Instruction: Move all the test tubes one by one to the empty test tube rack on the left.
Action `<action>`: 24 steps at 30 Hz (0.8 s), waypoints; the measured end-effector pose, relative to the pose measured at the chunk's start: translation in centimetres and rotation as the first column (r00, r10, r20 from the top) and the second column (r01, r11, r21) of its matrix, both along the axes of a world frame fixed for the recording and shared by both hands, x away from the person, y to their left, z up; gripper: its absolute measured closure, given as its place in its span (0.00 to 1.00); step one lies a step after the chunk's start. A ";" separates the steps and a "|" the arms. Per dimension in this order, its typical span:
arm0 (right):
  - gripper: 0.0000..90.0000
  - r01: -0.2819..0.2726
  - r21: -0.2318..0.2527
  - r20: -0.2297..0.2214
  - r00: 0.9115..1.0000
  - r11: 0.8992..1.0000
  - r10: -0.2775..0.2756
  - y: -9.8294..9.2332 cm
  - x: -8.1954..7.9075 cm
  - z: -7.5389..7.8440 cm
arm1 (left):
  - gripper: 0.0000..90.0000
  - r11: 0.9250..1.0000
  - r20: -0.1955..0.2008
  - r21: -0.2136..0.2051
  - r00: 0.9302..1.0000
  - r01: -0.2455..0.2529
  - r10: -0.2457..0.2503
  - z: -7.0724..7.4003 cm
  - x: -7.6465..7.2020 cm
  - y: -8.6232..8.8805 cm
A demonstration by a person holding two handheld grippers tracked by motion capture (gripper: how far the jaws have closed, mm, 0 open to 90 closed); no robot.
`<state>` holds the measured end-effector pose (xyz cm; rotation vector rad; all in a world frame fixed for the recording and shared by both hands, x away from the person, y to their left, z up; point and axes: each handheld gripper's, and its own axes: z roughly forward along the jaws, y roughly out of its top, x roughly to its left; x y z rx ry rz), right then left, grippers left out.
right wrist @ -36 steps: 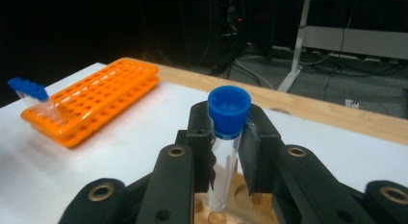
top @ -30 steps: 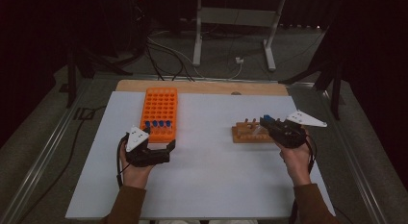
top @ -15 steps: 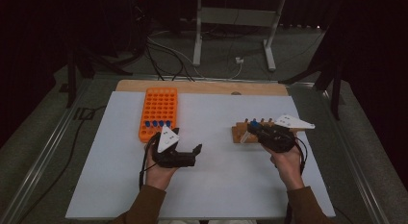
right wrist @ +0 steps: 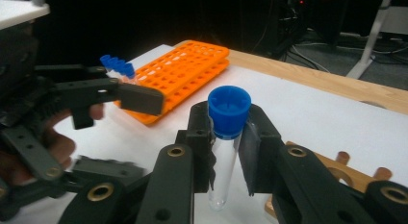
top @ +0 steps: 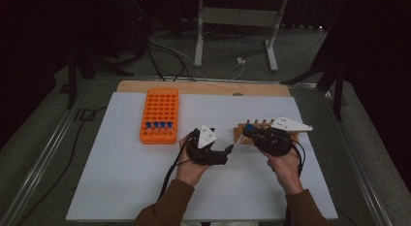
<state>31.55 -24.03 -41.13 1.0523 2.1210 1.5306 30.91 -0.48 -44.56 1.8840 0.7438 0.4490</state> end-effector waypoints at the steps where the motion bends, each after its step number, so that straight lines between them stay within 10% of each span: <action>1: 0.85 -0.006 0.005 -0.004 1.000 1.000 0.006 0.1 0.0 0.0 | 0.30 1.000 0.003 -0.001 1.000 0.011 -0.011 -0.1 0.0 -0.3; 11: 0.85 -0.053 0.010 -0.029 0.998 0.999 0.053 1.0 -0.1 -0.3 | 0.69 0.995 0.026 -0.023 0.995 0.093 -0.092 -0.1 0.0 -1.8; 24: 0.83 -0.076 0.011 -0.044 0.996 0.997 0.076 1.4 -0.1 -0.6 | 0.87 0.993 0.037 -0.018 0.993 0.114 -0.114 -0.1 0.0 -1.9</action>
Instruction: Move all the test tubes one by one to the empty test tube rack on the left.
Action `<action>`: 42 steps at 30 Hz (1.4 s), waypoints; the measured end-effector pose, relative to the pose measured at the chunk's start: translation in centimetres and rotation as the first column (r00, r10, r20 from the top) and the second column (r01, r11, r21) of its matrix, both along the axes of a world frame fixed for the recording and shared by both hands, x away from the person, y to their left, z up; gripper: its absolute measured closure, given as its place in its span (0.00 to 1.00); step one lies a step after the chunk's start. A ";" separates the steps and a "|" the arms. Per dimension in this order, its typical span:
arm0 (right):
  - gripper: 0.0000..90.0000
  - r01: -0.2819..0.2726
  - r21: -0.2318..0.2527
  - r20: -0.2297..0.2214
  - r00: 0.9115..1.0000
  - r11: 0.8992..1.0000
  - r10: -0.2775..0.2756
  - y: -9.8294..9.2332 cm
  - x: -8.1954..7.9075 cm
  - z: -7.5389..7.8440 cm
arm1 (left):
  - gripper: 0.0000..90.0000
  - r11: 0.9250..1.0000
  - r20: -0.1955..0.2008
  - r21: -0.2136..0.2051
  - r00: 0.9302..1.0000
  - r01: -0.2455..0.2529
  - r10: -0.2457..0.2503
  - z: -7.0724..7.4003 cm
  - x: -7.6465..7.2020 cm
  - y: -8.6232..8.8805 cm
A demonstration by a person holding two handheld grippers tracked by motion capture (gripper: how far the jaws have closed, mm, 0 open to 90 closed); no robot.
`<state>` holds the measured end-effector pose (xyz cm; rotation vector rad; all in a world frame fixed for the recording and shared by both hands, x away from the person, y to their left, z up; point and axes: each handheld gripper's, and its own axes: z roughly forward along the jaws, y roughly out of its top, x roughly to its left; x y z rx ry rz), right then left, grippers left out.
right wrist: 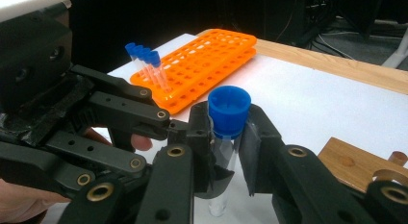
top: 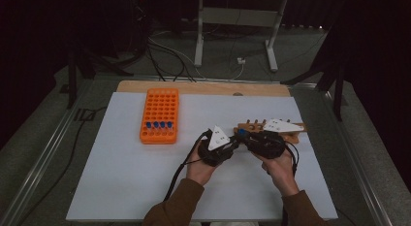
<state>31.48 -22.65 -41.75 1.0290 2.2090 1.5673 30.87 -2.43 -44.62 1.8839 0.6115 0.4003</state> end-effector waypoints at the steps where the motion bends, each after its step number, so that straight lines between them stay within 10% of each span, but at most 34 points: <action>1: 0.80 0.001 0.002 0.002 1.000 1.000 -0.001 0.0 0.0 0.0 | 0.87 1.000 -0.003 0.001 1.000 -0.008 0.008 0.0 0.0 0.0; 20: 0.10 0.090 -0.011 0.005 0.996 0.996 -0.090 -2.0 0.5 0.6 | 0.87 0.993 -0.018 0.002 0.993 -0.118 0.118 0.1 0.7 3.6; 42: 0.00 0.143 -0.004 -0.003 0.990 0.990 -0.143 -4.0 0.8 0.7 | 0.87 0.975 0.010 -0.048 0.976 -0.215 0.216 1.0 -0.3 9.4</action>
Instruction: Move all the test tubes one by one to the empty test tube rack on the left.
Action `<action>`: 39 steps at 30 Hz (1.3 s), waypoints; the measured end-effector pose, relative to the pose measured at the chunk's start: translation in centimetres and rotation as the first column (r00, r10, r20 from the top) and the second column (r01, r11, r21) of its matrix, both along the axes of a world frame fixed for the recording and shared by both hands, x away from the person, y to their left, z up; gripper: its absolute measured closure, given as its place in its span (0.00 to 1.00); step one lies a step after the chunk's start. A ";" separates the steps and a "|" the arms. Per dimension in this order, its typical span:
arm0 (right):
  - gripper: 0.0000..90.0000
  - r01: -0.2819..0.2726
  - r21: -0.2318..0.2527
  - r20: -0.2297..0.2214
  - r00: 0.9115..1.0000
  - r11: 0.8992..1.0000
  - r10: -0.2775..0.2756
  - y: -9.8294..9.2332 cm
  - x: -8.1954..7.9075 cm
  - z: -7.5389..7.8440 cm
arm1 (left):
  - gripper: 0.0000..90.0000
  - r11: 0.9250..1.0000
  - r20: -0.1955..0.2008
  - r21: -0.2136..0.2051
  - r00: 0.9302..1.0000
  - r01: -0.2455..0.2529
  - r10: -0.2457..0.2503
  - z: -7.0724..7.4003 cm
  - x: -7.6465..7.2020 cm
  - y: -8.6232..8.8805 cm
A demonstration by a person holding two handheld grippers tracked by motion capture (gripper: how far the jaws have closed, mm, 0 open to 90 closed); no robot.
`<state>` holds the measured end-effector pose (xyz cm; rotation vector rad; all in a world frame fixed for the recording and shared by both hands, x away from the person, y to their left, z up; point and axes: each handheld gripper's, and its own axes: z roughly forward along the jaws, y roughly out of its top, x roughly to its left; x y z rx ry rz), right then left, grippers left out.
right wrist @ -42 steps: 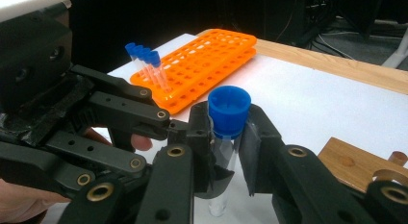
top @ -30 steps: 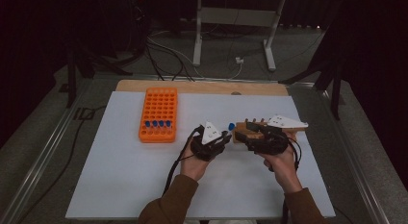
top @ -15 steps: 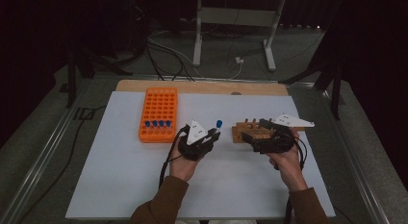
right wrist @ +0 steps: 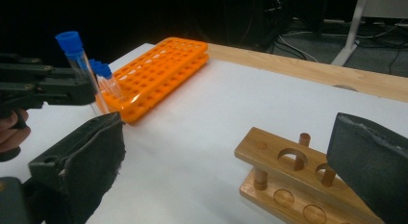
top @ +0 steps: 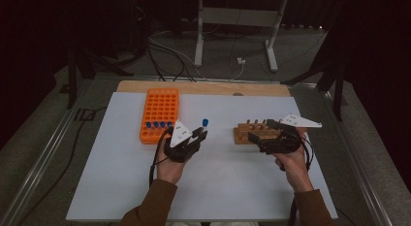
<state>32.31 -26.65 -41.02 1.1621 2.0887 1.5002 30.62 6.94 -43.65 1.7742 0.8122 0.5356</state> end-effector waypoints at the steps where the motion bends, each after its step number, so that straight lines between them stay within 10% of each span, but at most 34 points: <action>1: 0.00 0.002 0.001 -0.001 1.000 1.000 -0.002 0.0 0.0 0.0 | 0.87 1.000 0.001 -0.002 1.000 -0.007 0.007 0.0 0.0 0.4; 39: 0.00 0.010 0.021 0.007 1.000 1.000 -0.010 -0.7 0.0 0.1 | 0.87 0.980 0.039 -0.032 0.980 -0.194 0.195 1.2 -0.8 9.0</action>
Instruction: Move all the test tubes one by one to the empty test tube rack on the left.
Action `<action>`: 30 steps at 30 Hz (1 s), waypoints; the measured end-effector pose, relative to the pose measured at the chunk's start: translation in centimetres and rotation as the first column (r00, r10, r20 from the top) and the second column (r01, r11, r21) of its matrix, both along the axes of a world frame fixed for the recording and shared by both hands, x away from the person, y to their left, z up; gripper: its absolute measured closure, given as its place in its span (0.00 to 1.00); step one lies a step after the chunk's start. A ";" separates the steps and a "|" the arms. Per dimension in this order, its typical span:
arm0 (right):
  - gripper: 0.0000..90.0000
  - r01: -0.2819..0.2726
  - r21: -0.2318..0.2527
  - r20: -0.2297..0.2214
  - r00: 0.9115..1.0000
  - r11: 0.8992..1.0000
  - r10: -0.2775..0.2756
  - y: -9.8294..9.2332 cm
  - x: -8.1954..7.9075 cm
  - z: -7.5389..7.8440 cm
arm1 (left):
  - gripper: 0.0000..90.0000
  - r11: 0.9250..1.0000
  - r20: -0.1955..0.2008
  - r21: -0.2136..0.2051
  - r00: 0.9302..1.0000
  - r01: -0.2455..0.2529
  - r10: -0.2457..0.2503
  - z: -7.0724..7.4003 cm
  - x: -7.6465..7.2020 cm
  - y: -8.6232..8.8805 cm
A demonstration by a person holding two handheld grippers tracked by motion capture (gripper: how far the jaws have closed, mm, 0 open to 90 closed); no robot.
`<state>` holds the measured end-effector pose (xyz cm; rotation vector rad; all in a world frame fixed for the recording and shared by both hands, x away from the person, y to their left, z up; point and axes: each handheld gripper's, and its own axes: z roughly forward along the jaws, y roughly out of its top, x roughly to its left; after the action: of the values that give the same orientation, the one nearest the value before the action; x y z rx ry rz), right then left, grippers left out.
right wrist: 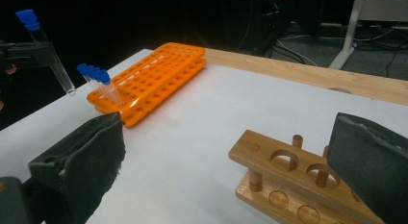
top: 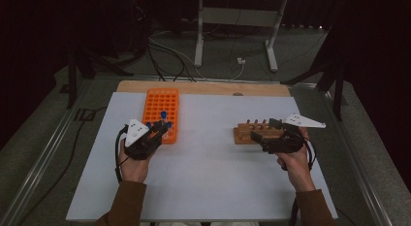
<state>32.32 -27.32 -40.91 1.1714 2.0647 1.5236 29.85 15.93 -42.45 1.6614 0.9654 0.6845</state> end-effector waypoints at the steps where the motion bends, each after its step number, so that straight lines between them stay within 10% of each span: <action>1: 0.00 0.001 0.000 -0.001 1.000 1.000 -0.001 0.0 0.0 0.0 | 0.87 1.000 0.000 0.001 1.000 -0.005 0.005 0.0 0.0 0.2; 30: 0.00 0.008 0.000 0.007 1.000 1.000 -0.008 -0.3 -0.1 0.0 | 0.87 0.978 -0.032 0.007 0.977 -0.209 0.210 -2.9 1.9 5.1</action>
<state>32.21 -27.60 -40.94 1.1717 2.0531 1.5222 31.75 21.08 -45.33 1.5919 1.1747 0.8017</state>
